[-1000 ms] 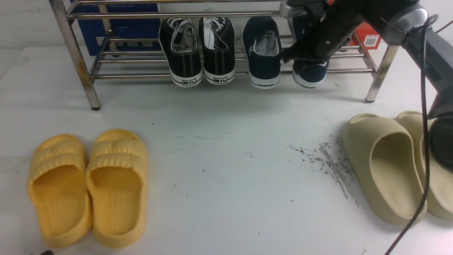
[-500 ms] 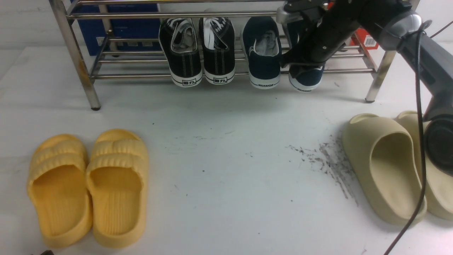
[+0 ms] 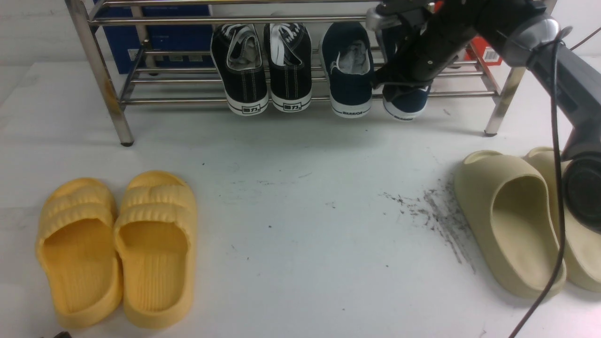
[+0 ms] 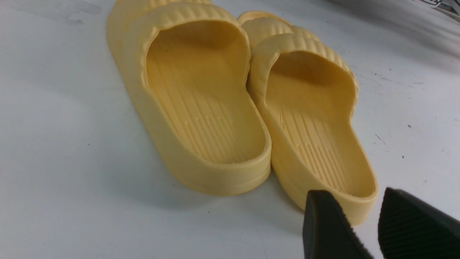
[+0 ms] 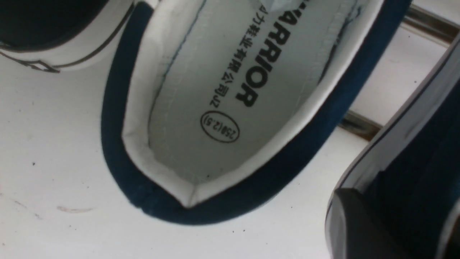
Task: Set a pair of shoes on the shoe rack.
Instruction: Use the right arm to put a shoe into the shoe rack
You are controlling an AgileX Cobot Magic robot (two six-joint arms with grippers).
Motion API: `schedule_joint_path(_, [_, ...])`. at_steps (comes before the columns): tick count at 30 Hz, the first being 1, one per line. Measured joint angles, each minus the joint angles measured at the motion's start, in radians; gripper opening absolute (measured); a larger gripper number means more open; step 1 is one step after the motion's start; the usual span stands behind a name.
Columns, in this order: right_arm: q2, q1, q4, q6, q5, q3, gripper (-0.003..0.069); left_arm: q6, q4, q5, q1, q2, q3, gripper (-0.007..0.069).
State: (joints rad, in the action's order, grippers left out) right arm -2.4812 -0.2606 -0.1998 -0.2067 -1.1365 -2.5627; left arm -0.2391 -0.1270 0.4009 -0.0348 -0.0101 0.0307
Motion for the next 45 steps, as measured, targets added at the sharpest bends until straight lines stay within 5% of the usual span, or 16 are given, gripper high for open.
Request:
schedule_joint_path(9, [0.019, 0.0, 0.007, 0.026, -0.001, -0.006, 0.0331, 0.0, 0.0, 0.0, 0.0, 0.0, 0.0, 0.0238])
schedule_joint_path(27, [0.126, 0.0, 0.013, 0.075, -0.116, -0.007, 0.0349, 0.0, 0.0, 0.001, 0.0, 0.0, 0.0, 0.0238])
schedule_joint_path(35, [0.248, 0.0, 0.013, 0.138, -0.12, 0.075, 0.0225, 0.0, 0.0, 0.001, 0.0, 0.0, 0.0, 0.0238])
schedule_joint_path(45, [0.497, 0.0, 0.003, 0.144, -0.11, 0.622, 0.0042, 0.0, 0.0, 0.001, 0.0, 0.0, 0.0, 0.0238])
